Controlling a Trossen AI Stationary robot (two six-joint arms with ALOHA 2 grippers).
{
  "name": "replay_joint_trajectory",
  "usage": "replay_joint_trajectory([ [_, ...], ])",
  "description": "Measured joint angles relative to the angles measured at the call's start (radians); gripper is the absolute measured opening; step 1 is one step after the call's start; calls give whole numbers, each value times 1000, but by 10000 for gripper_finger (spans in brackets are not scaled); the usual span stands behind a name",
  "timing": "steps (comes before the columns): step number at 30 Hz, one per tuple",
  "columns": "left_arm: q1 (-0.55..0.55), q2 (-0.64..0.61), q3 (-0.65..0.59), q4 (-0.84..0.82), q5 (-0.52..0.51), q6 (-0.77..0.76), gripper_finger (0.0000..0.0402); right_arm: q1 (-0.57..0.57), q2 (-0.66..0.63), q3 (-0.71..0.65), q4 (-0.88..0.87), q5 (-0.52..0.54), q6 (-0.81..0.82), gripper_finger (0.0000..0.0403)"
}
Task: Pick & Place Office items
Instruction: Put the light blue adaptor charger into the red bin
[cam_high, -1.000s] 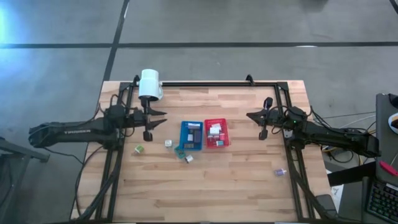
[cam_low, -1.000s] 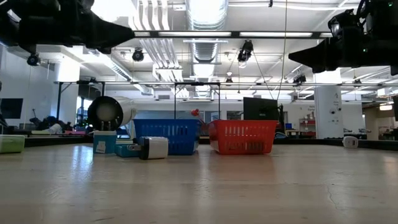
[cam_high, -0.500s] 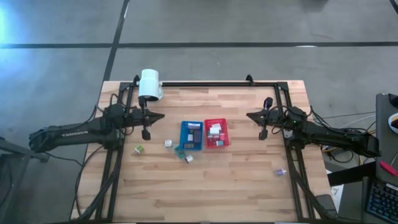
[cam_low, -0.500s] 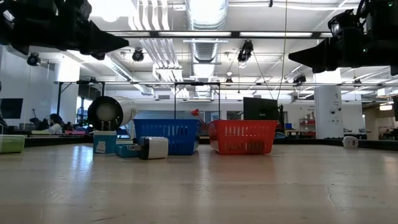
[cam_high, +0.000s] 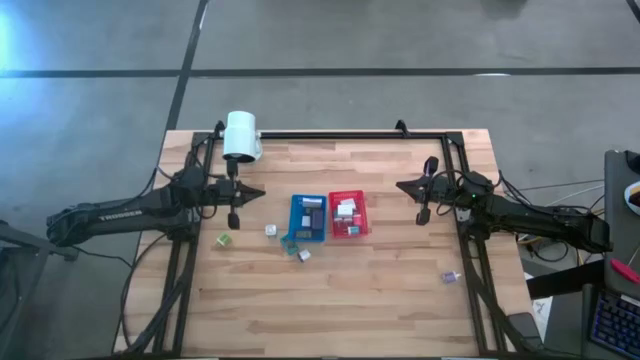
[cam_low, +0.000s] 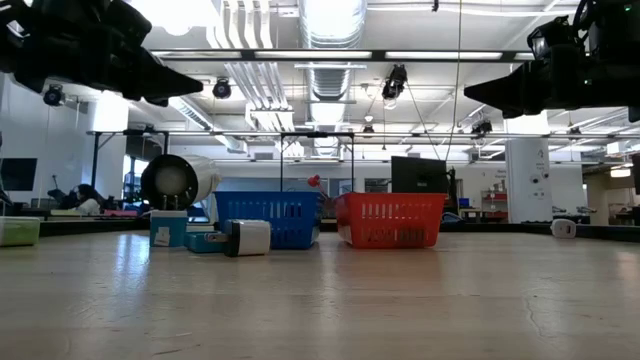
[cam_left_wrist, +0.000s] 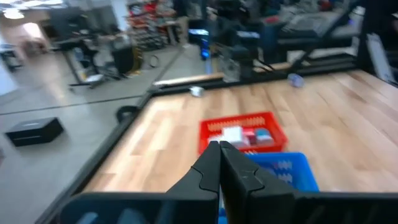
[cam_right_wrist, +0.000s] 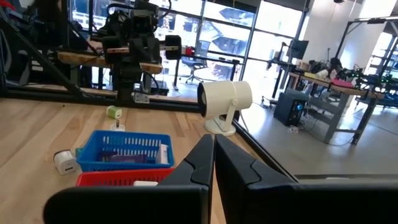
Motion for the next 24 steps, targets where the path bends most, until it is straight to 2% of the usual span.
replay_joint_trajectory([
  [9,0,12,0,-74,18,64,4,0,0,0,0,0,-10,8],
  [12,-1,13,10,-167,39,27,2,0,0,0,1,0,-8,8],
  [16,-6,26,12,-147,47,-51,8,0,0,0,1,0,1,8],
  [24,-14,104,1,-188,-5,-276,71,0,0,-2,0,0,28,8],
])
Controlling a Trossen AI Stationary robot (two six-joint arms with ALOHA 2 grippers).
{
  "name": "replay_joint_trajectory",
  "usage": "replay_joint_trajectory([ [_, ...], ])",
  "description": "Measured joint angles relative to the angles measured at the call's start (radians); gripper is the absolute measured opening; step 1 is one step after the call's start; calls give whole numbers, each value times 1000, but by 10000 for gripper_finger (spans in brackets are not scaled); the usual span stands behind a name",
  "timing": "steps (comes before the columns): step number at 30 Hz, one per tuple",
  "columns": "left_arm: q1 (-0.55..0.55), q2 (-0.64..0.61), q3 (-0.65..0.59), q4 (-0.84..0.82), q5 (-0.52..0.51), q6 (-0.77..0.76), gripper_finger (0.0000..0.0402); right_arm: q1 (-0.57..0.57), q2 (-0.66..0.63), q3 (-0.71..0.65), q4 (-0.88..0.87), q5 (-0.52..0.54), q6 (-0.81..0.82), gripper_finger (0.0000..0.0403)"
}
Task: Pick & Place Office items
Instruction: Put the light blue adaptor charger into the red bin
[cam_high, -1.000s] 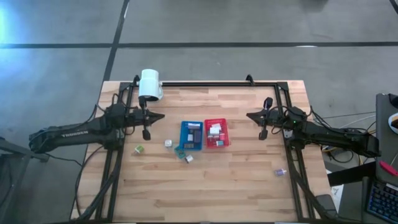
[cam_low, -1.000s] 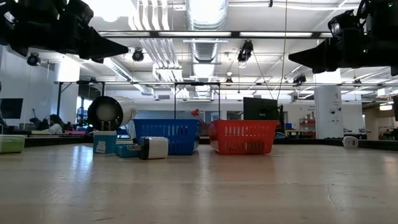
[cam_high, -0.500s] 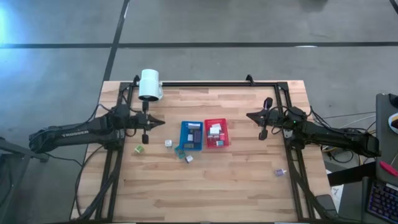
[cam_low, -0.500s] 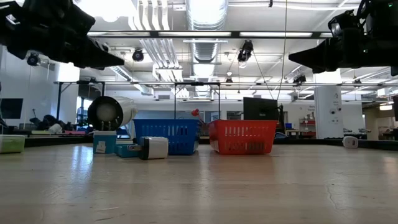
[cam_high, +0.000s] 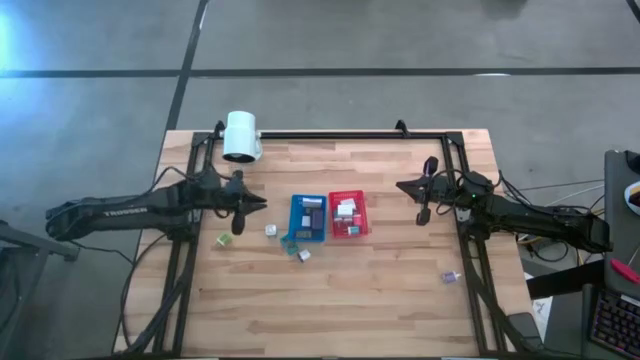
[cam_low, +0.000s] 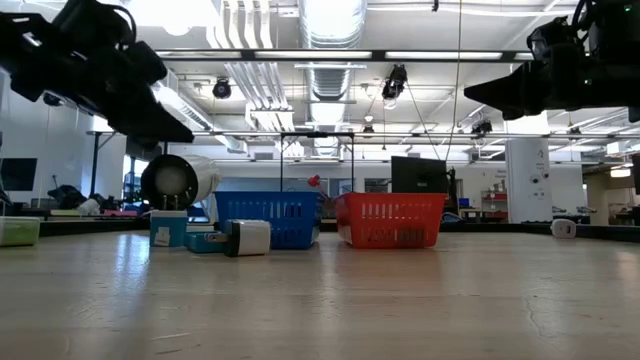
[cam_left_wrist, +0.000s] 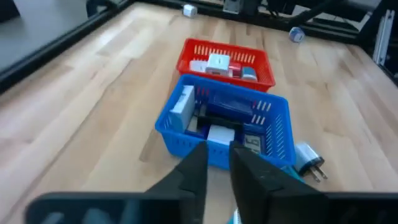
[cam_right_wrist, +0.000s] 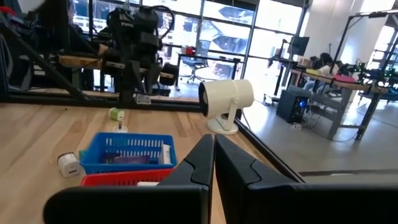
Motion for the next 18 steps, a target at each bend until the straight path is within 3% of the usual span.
replay_joint_trajectory([
  [11,-95,150,0,-8,90,-23,222,0,0,0,0,0,18,8],
  [18,-138,266,0,-8,74,42,283,0,0,0,0,0,18,9],
])
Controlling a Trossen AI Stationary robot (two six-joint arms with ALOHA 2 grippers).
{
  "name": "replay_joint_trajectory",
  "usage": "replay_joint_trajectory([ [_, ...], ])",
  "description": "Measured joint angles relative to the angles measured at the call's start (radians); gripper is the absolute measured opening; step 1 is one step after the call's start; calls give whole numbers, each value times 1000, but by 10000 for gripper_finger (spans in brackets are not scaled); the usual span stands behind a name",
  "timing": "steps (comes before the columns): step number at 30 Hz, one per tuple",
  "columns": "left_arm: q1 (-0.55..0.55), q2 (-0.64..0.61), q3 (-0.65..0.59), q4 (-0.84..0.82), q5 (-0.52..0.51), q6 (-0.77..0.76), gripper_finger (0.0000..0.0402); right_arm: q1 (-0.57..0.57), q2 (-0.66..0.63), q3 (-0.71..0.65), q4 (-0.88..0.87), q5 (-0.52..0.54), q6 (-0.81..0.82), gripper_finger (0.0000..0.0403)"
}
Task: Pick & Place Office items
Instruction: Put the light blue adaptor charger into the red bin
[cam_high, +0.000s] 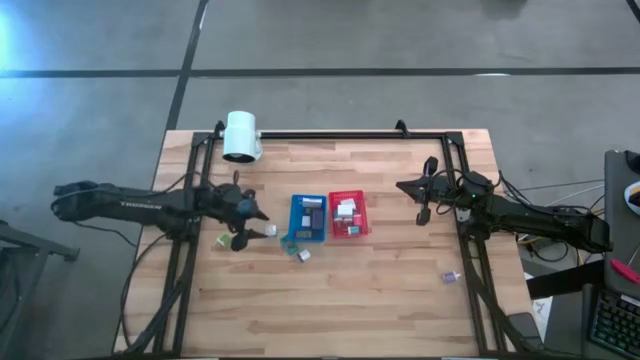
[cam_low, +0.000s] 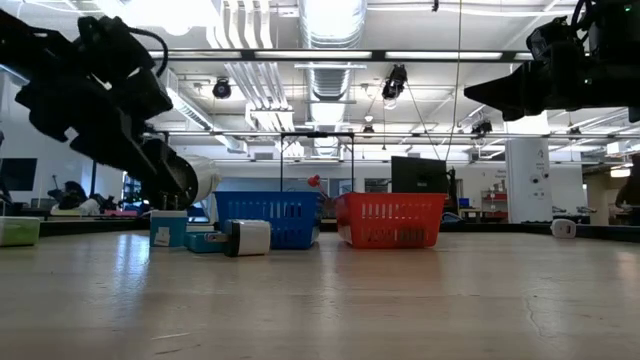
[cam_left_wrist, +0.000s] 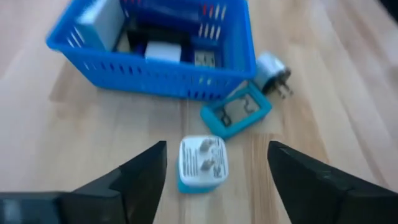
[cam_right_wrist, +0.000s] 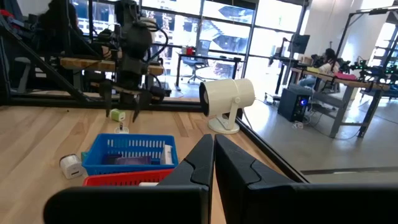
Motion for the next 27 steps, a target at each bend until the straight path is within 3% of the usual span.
replay_joint_trajectory([
  [8,-4,117,0,25,-22,7,303,0,0,-2,0,0,-5,8],
  [23,-6,306,4,188,1,18,296,0,1,-2,0,0,-15,8],
  [27,-6,330,6,195,4,18,274,0,1,-4,-1,0,-15,8],
])
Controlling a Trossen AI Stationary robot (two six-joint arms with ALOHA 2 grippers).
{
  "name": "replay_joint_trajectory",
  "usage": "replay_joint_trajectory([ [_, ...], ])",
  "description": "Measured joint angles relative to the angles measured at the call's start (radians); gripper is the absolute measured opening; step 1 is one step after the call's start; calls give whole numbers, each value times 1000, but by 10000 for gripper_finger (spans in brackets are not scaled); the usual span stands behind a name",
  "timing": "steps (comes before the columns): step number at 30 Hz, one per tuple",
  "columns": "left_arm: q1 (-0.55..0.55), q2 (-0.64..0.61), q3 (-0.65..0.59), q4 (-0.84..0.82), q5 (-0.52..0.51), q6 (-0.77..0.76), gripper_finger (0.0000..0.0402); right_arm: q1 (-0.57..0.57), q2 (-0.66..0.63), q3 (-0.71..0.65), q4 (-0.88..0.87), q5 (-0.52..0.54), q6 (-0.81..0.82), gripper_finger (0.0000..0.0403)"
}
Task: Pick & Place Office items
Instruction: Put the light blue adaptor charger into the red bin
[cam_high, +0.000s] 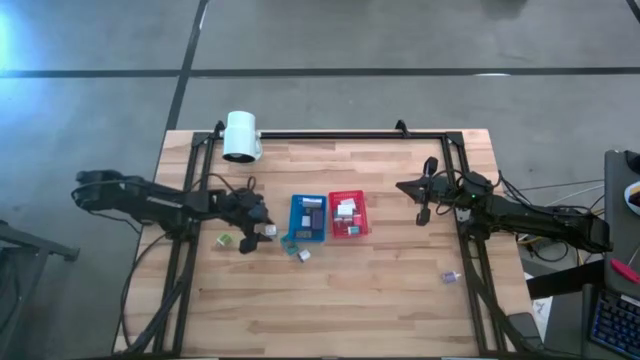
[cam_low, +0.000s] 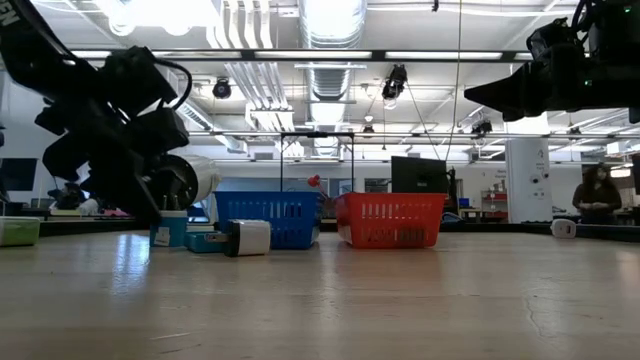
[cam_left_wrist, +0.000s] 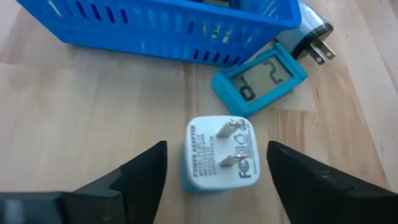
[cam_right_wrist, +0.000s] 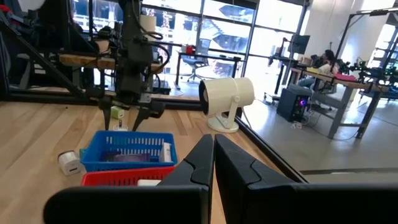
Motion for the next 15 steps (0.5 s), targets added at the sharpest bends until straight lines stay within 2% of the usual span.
replay_joint_trajectory([
  [3,0,21,0,0,21,3,231,0,0,0,0,0,0,9],
  [7,0,40,1,22,30,26,149,0,0,0,0,0,0,8],
  [15,0,0,2,39,30,56,144,0,0,-1,0,0,-1,8],
])
